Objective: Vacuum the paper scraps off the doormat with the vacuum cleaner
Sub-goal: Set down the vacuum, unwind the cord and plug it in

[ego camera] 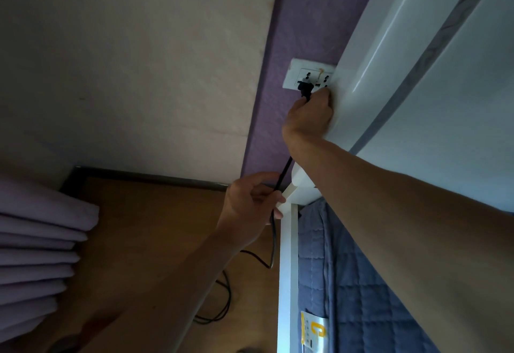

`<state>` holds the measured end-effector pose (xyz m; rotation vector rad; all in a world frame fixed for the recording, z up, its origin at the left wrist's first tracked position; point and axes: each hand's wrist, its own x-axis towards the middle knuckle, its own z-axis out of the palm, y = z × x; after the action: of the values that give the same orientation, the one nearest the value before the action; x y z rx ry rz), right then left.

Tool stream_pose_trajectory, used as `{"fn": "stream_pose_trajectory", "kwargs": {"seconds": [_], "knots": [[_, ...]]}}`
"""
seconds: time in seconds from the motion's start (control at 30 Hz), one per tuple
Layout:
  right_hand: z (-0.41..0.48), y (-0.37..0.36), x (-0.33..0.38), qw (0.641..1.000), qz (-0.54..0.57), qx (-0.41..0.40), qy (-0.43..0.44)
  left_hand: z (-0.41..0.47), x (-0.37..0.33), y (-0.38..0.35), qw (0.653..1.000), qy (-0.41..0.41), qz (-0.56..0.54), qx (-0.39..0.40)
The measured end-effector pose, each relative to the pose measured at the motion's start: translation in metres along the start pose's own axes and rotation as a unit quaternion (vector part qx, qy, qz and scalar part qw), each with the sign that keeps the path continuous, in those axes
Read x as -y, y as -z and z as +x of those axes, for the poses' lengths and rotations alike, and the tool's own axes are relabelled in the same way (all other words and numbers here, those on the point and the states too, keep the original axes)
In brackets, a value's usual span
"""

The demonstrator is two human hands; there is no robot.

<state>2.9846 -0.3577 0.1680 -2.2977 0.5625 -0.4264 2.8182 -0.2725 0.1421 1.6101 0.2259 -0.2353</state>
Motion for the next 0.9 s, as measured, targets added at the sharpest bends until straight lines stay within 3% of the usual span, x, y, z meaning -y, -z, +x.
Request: {"fn": "stream_pose_trajectory", "kwargs": {"seconds": [0.27,0.6,0.9], "knots": [[-0.005,-0.007,-0.009,0.999,0.016,-0.015,0.025,-0.001,-0.002,0.007,0.998,0.039,-0.049,0.027],[-0.016,-0.021,-0.021,0.982,0.161,-0.089,0.031,0.004,0.003,0.013,0.998,0.043,-0.045,0.010],[-0.017,-0.030,-0.024,0.970,0.202,-0.131,0.027,0.012,0.008,0.017,0.997,0.057,-0.045,0.007]]}}
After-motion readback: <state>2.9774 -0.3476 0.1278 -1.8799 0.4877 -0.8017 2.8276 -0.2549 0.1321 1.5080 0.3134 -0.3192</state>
